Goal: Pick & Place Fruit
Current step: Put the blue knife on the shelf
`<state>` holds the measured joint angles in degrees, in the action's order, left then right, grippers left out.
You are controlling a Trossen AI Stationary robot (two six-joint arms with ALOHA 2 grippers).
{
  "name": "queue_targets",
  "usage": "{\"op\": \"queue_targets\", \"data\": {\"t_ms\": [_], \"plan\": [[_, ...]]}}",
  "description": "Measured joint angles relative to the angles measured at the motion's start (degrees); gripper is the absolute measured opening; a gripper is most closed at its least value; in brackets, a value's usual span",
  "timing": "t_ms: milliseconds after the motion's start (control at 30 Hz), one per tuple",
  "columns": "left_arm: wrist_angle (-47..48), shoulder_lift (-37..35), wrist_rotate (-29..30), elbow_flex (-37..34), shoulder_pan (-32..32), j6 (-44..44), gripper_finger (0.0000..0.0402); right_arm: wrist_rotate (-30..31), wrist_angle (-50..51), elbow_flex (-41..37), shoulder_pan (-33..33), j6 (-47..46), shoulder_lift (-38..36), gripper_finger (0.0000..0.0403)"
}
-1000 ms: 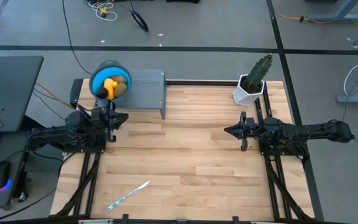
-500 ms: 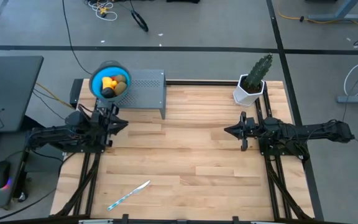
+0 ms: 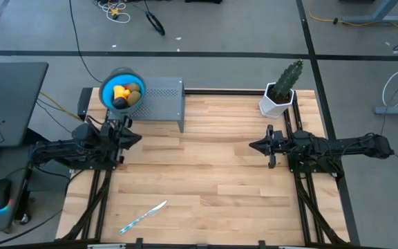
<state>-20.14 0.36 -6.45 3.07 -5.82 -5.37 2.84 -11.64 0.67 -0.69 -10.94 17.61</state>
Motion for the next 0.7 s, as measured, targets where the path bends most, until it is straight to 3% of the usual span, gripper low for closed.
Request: {"op": "queue_targets", "data": {"t_ms": [133,200,367,500,700], "plan": [[-1.8,0.0,1.8,0.0,0.0,0.0,0.0051,0.0,-0.5,0.0,0.0,0.0,0.0,0.0013],[-2.5,0.0,-0.4,0.0,0.0,-0.7,0.0061,0.0,-2.2,0.0,0.0,0.0,0.0,0.0013],[-1.6,1.3,-0.5,0.1,2.8,-5.7,0.0067,0.0,-5.9,0.0,0.0,0.0,0.0,0.0013],[8.5,6.7,8.4,4.8,8.9,-5.7,0.0061,0.4,-6.1,0.0,0.0,1.2,0.0,0.0013],[16.9,24.3,23.1,16.7,23.2,-6.3,0.0060,0.5,-3.9,0.0,0.0,2.8,0.0,0.0013]]}}
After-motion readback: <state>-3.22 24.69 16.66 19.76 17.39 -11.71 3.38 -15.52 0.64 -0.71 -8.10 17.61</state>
